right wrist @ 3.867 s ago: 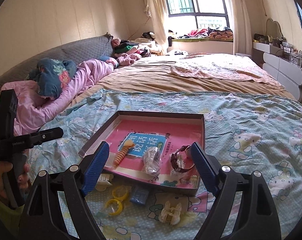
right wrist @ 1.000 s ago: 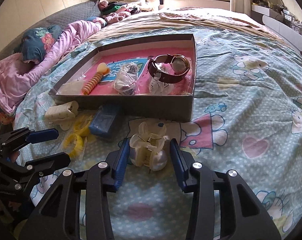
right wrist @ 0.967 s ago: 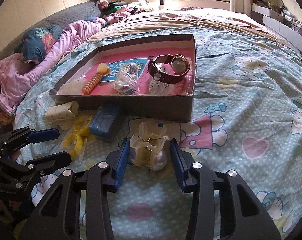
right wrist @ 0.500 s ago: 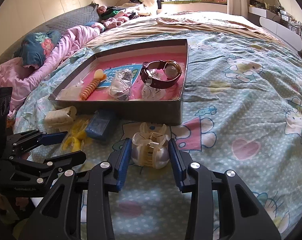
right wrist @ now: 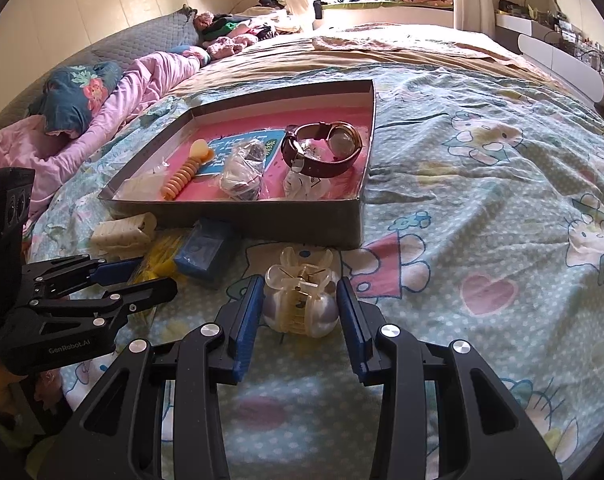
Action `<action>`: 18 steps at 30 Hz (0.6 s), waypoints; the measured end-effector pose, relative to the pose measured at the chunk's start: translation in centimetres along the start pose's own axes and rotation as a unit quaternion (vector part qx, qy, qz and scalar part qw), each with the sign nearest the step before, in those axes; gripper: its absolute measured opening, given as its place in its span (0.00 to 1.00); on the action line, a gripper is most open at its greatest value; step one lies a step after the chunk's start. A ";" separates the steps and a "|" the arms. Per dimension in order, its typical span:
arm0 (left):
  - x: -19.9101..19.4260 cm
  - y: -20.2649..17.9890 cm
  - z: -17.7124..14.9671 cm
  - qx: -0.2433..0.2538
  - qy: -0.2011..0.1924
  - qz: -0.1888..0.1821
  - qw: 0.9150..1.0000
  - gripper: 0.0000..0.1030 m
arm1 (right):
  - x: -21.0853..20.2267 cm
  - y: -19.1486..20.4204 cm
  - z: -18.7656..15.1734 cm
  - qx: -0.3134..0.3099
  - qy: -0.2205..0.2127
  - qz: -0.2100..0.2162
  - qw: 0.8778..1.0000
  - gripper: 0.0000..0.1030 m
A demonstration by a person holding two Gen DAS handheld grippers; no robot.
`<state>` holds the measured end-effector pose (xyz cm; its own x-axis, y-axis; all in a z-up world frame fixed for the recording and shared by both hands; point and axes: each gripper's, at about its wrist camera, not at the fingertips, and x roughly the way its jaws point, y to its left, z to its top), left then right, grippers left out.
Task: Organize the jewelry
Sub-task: 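Grasp the bagged yellow bangles with the left tool while the right tool grasps the pearl hair clip, then carry the bangles and pearl clip into the tray and open both tools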
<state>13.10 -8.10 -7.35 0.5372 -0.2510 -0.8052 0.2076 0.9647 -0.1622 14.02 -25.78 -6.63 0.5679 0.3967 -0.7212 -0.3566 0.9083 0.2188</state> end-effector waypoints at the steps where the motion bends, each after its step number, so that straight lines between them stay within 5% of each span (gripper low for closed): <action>1: -0.2 0.0 -0.1 0.001 -0.001 -0.002 1.000 0.33 | -0.1 0.0 0.0 -0.001 -0.001 0.000 1.000 0.35; 18: -3.2 -0.3 -1.2 0.009 -0.015 -0.012 1.000 0.31 | -1.9 1.1 -0.6 -0.016 -0.001 -0.001 1.000 0.35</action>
<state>10.31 -7.51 -5.46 0.5560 -0.2768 -0.7837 0.2347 0.9568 -0.1714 12.10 -25.65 -5.40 0.5695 0.3951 -0.7208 -0.3792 0.9043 0.1961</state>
